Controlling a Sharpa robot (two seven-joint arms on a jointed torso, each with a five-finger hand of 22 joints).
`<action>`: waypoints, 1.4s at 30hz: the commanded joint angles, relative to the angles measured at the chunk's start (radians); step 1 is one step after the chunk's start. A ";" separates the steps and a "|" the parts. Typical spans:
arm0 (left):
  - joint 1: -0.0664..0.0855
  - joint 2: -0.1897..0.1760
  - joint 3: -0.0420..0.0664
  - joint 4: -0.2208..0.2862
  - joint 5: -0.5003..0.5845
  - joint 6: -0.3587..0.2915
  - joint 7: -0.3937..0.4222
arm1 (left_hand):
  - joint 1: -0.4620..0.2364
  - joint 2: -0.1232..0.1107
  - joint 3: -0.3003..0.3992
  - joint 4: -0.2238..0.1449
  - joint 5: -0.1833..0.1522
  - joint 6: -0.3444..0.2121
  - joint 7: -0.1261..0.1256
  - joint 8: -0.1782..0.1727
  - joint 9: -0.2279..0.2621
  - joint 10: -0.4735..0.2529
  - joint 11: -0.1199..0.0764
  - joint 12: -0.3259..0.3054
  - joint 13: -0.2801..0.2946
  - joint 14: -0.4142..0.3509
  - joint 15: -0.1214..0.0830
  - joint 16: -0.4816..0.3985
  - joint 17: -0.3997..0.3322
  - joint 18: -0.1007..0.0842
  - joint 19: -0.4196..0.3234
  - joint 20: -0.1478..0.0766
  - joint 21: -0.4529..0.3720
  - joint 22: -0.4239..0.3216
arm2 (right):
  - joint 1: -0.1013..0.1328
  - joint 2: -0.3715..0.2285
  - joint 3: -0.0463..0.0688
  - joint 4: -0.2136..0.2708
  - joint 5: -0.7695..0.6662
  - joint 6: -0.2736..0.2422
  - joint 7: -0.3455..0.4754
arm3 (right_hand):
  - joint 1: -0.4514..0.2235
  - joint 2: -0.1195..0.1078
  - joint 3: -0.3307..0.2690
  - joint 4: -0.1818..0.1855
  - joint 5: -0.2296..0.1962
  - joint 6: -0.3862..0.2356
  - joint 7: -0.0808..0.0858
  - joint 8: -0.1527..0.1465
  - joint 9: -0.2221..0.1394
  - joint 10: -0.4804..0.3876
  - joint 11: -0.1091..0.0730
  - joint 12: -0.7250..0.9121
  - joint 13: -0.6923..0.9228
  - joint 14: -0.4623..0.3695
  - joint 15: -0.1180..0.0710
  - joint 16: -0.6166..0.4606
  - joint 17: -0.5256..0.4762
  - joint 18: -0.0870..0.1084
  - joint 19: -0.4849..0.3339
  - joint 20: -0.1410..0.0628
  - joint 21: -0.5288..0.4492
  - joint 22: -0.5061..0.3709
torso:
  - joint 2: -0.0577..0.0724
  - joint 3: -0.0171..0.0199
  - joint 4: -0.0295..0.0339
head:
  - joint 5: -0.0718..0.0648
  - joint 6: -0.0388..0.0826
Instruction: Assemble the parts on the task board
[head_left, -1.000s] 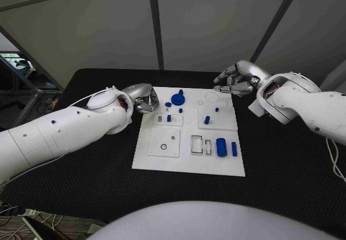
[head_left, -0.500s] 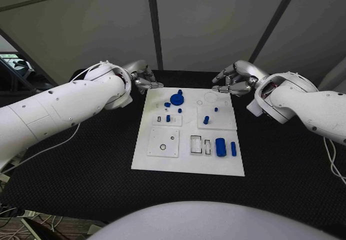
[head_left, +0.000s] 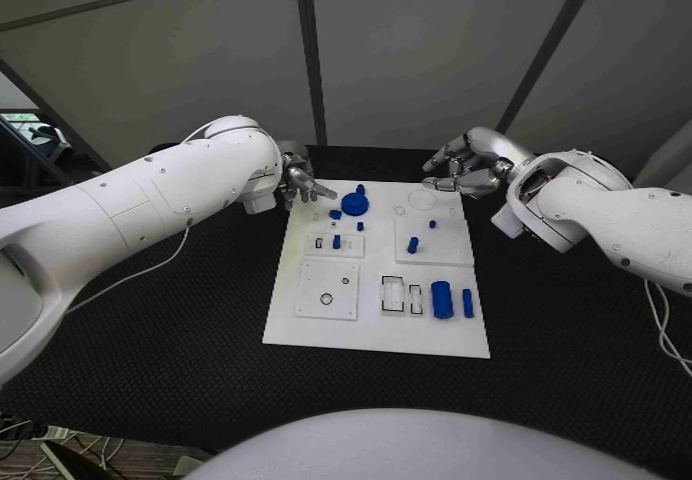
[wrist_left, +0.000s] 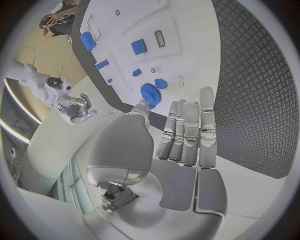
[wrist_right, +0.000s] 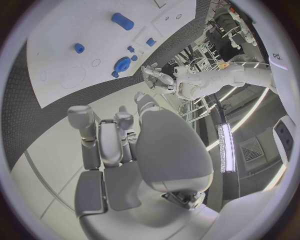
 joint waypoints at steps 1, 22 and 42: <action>0.009 0.021 -0.007 -0.026 -0.013 0.118 -0.045 | 0.014 0.007 -0.022 0.000 -0.001 -0.004 -0.007 0.022 0.013 -0.006 -0.005 0.012 0.015 0.008 0.000 0.016 0.023 -0.018 -0.002 -0.002 0.000 0.007 | 0.001 0.003 0.001 -0.001 0.001 0.006 0.003 | -0.005 0.008 0.004 0.002 0.006 -0.002 -0.003 0.005 -0.001 0.000 -0.001 0.004 0.001 0.031 -0.007 -0.004 0.001 0.010 0.000 -0.002 -0.003 0.000 | 0.000 -0.0005 0.0007 | 0.001 0.002; 0.028 0.142 -0.028 -0.149 -0.095 0.179 -0.052 | 0.023 0.034 -0.094 0.001 0.001 -0.037 -0.012 0.093 0.062 -0.016 -0.008 0.045 0.062 0.046 -0.002 0.089 0.132 -0.018 0.002 -0.004 0.014 0.040 | 0.001 0.022 0.001 -0.010 0.004 0.010 0.003 | -0.005 0.008 0.004 0.002 0.006 -0.002 -0.003 0.005 -0.001 0.000 -0.001 0.004 0.001 0.031 -0.007 -0.004 0.001 0.010 0.000 -0.002 -0.003 0.000 | 0.002 0.0002 -0.0006 | 0.010 0.021; 0.029 0.222 -0.028 -0.255 -0.128 0.223 -0.055 | 0.033 0.068 -0.164 -0.001 0.001 -0.102 -0.008 0.122 0.100 -0.008 -0.010 0.194 0.173 0.149 -0.005 0.245 0.372 -0.036 0.051 -0.009 0.185 0.171 | 0.001 0.037 0.001 -0.015 0.004 0.012 0.004 | -0.005 0.008 0.004 0.002 0.006 -0.002 -0.003 0.005 -0.001 0.000 -0.001 0.004 0.001 0.031 -0.007 -0.004 0.001 0.010 0.000 -0.002 -0.003 0.000 | 0.000 -0.0002 0.0007 | 0.010 0.028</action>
